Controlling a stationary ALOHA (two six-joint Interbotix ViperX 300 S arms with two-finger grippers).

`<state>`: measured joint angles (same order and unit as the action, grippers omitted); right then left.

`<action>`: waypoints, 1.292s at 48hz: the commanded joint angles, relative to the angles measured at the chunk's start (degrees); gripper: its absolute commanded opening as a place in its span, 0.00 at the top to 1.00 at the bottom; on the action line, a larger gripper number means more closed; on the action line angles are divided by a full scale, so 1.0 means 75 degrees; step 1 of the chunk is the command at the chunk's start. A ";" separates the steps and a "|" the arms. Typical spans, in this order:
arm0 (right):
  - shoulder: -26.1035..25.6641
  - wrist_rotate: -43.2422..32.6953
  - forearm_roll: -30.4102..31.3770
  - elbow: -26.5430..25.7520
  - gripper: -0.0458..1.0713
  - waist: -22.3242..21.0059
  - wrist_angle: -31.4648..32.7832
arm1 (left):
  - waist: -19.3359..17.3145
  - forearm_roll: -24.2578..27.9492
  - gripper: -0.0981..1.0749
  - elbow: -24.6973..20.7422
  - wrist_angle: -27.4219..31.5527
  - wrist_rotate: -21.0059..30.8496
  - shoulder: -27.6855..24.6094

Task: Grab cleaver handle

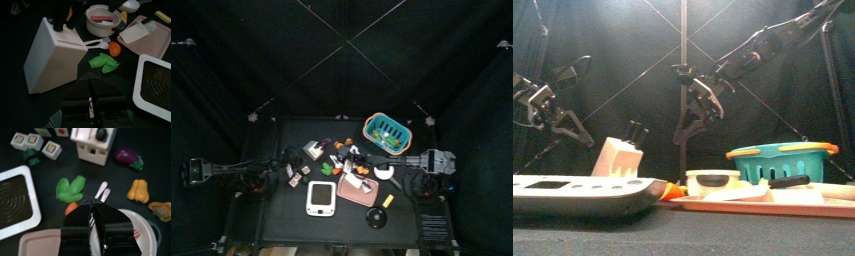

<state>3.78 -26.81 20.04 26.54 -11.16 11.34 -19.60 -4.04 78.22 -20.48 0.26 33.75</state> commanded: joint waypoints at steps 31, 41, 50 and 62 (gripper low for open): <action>-0.2602 -0.0023 -0.2660 0.2590 0.24 0.1254 0.0996 | 0.0094 -0.0012 0.69 -0.0082 -0.0035 0.0023 0.0000; -0.2566 -0.0012 -0.2637 0.3047 0.24 0.1430 0.1055 | 0.0141 -0.0035 0.69 -0.0082 -0.0035 0.0035 0.0012; -0.2496 -0.0012 -0.2625 0.3188 0.24 0.1441 0.1078 | 0.0176 -0.0105 0.69 -0.0082 -0.0023 0.0035 0.0000; -0.1969 -0.0012 -0.2637 0.3152 0.24 0.1465 0.1125 | 0.0188 -0.0105 0.69 -0.0047 -0.0035 0.0035 0.0000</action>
<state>-11.34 -26.98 0.35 50.98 -0.35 19.86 -18.28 -4.75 78.40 -20.48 0.53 33.84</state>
